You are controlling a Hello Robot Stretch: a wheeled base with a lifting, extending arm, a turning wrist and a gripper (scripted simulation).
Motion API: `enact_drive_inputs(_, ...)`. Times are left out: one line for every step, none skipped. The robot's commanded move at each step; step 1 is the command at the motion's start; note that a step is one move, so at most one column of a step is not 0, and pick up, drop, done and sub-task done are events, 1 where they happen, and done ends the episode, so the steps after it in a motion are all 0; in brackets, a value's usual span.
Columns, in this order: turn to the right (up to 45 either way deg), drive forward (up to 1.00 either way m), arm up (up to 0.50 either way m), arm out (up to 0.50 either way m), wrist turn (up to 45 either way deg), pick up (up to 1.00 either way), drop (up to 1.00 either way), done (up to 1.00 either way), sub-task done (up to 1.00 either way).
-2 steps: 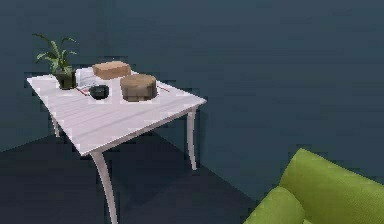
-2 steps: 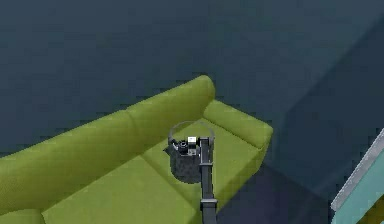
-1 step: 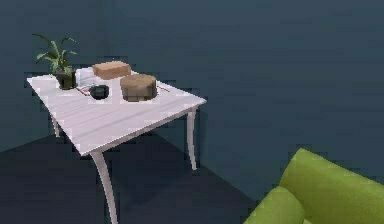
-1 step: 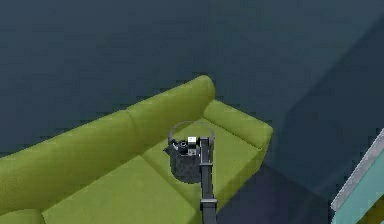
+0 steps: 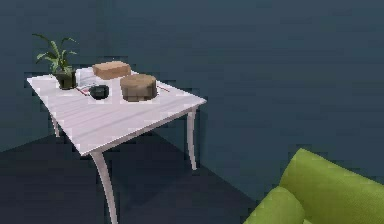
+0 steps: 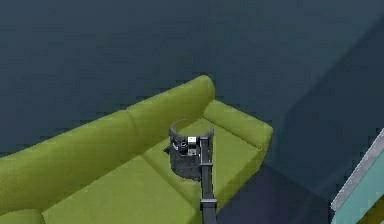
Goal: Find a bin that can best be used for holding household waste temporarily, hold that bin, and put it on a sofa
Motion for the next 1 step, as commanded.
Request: enact_drive_inputs(0.0,0.00,0.10,0.00,0.0,0.00,0.00,0.00,0.00)
